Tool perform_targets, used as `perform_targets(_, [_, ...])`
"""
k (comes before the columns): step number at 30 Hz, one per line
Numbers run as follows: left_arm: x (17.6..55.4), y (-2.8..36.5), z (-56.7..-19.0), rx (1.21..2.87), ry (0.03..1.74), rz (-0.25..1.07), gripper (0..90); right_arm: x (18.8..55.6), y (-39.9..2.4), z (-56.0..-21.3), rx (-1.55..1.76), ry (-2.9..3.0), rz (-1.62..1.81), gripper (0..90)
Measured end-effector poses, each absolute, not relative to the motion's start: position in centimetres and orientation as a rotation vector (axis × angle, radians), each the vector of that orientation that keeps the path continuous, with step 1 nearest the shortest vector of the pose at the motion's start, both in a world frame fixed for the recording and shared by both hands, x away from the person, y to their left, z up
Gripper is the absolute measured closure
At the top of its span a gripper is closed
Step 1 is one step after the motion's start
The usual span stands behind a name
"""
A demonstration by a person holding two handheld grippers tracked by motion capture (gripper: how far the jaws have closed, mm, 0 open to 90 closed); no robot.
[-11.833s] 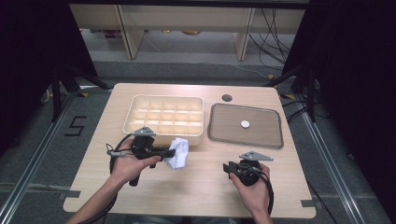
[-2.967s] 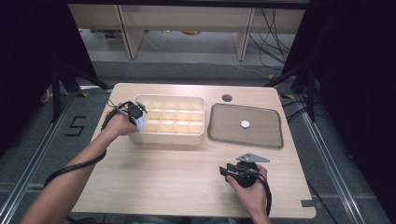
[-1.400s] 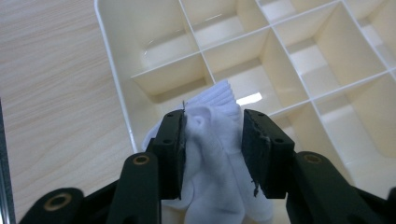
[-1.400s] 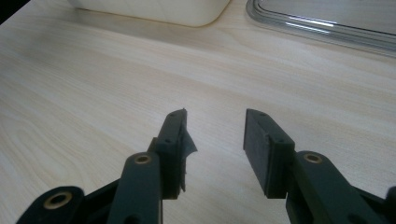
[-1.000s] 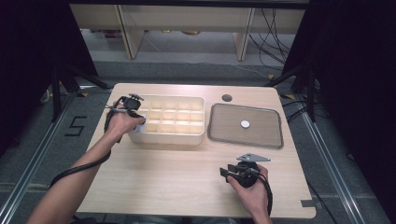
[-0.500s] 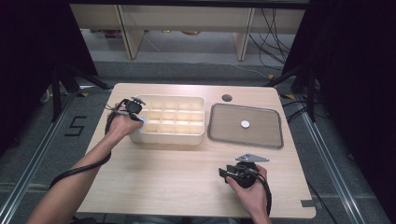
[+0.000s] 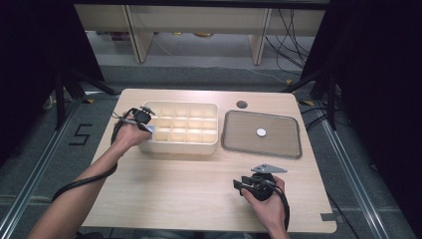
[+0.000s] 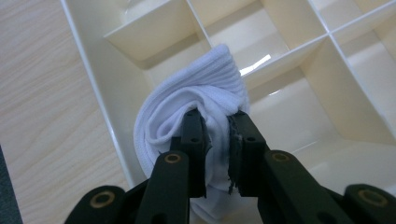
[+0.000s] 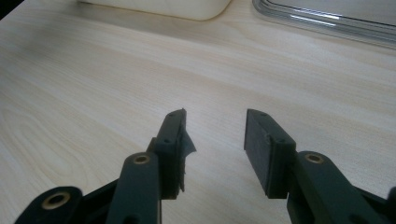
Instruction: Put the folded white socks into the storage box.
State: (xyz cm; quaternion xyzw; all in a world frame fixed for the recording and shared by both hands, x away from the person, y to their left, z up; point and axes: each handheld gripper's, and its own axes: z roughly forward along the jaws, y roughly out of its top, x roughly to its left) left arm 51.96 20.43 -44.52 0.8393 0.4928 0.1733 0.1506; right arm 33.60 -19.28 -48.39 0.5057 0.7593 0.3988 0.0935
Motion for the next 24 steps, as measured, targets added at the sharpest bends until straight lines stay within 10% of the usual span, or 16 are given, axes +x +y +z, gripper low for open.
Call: perform_targets(24, [53.3, 21.5, -41.3, 2.187, 1.387, 0.54, 58.9, 33.7, -19.2, -48.3, 1.501, 2.25, 1.175, 58.7])
